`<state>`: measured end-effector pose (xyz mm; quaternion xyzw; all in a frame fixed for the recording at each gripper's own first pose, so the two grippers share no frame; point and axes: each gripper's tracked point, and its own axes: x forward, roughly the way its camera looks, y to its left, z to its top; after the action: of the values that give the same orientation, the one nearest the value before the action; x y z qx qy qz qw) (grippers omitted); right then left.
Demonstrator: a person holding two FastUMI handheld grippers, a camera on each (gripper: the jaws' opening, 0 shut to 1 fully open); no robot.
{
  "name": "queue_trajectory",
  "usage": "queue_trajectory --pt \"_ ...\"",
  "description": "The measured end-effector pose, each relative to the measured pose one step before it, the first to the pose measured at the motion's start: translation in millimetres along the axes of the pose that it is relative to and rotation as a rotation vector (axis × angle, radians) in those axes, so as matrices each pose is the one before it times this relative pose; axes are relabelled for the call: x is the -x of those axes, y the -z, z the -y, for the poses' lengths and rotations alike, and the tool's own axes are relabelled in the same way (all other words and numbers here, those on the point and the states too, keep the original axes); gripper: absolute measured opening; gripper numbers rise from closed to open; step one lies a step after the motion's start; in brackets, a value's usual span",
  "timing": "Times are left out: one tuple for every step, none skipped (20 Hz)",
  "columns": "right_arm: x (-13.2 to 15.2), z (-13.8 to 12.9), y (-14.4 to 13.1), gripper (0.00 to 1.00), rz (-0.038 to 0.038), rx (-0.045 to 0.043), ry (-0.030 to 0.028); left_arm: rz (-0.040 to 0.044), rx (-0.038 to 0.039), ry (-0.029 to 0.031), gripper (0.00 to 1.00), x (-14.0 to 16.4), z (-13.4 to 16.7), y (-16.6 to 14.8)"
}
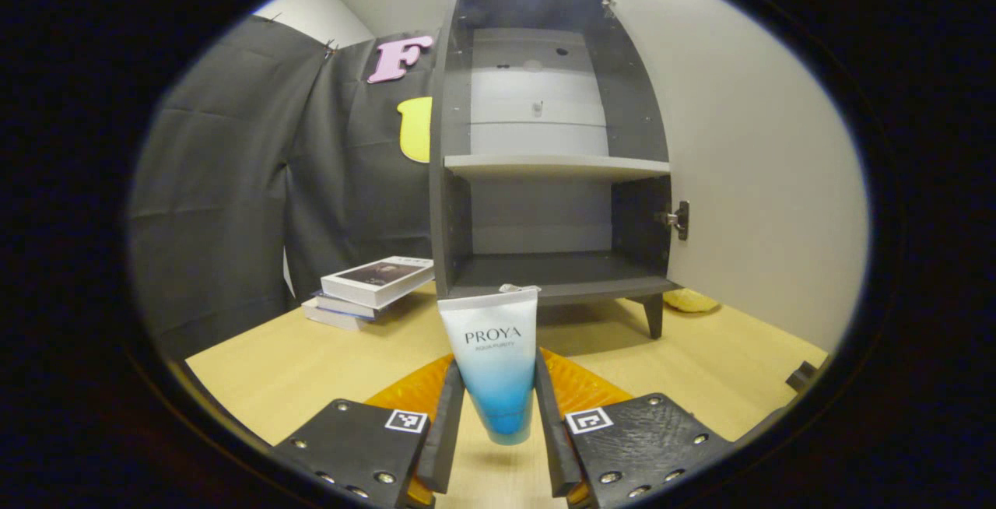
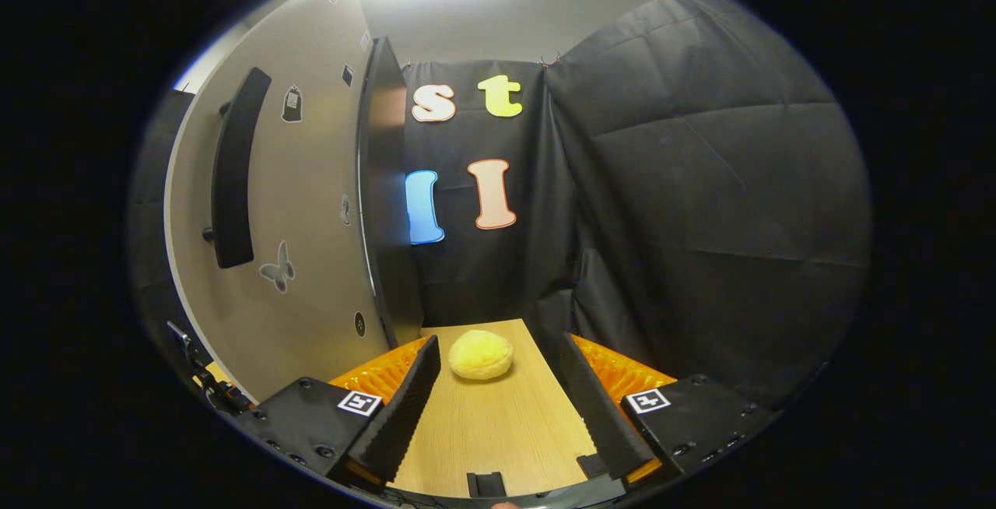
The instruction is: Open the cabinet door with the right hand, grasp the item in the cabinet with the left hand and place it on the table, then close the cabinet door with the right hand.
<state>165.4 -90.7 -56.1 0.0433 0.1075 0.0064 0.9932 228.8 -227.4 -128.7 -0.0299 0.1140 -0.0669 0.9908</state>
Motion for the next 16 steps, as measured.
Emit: queue_trajectory --pt "0.32 -1.82 0.52 0.98 -0.00442 -0.00115 -0.00194 -0.00633 0.00249 -0.00640 0.51 0.89 -1.20 2.75" --pt "-0.43 -2.60 0.18 0.98 -0.00281 0.00351 -0.00189 -0.00557 0.00593 -0.00279 0.49 0.42 -0.03 3.94" --pt "0.10 -1.15 0.30 0.98 -0.00377 0.00931 0.00023 -0.00482 0.00664 -0.00163 0.51 0.53 0.83 2.20" --pt "-0.17 -2.05 -0.44 0.98 -0.00331 0.01043 -0.00068 -0.00293 0.00313 -0.00310 0.51 0.56 -0.02 2.38" --pt "-0.22 -1.02 0.28 0.98 -0.00265 0.00769 -0.00246 -0.00319 -0.00225 -0.00543 0.51 0.15 -0.23 1.31" --pt "0.01 -1.94 0.27 0.98 -0.00057 0.00579 -0.00521 0.00059 -0.00546 -0.00751 0.49 0.60 -1.28 1.03" --pt "0.13 -2.06 -1.06 0.98 -0.00056 0.00643 -0.00331 -0.00005 -0.00476 -0.00419 0.49 -0.19 -0.27 0.87" --pt "-0.95 -3.43 -0.56 0.98 -0.00070 0.00605 -0.00294 -0.00552 -0.00207 -0.00318 0.48 -0.06 -1.10 3.51" --pt "-0.55 -2.13 -0.44 0.98 -0.00374 0.00472 -0.00321 -0.00802 -0.00117 -0.00284 0.51 0.82 -0.79 3.40" --pt "-1.62 -2.10 1.43 0.98 -0.00612 0.00287 -0.00409 -0.00421 -0.00209 -0.00528 0.49 2.35 -2.49 3.30" --pt "-0.33 -1.47 -0.53 0.98 -0.00426 0.00294 -0.00394 -0.00207 -0.00427 -0.00641 0.50 1.03 -1.11 1.19" --pt "-0.41 -1.04 -0.38 0.98 -0.00082 0.00347 -0.00148 -0.00482 -0.00232 -0.00761 0.49 0.72 -0.96 2.29" --pt "-0.32 -0.59 -1.13 0.98 0.00119 0.00258 0.00024 -0.00774 -0.00195 -0.00534 0.50 1.31 -0.78 2.38" --pt "0.16 -0.14 -1.01 0.98 0.00272 0.00187 0.00213 -0.00909 -0.00166 -0.00746 0.50 0.64 -1.54 3.02" --pt "-0.22 -0.28 -0.99 0.98 0.00132 0.00219 0.00033 -0.01275 0.00176 -0.00477 0.50 2.03 -0.67 2.47" --pt "-0.68 -1.84 0.05 0.98 -0.00338 0.00340 -0.00312 0.00822 0.00100 -0.00758 0.49 2.42 -0.69 -1.89"
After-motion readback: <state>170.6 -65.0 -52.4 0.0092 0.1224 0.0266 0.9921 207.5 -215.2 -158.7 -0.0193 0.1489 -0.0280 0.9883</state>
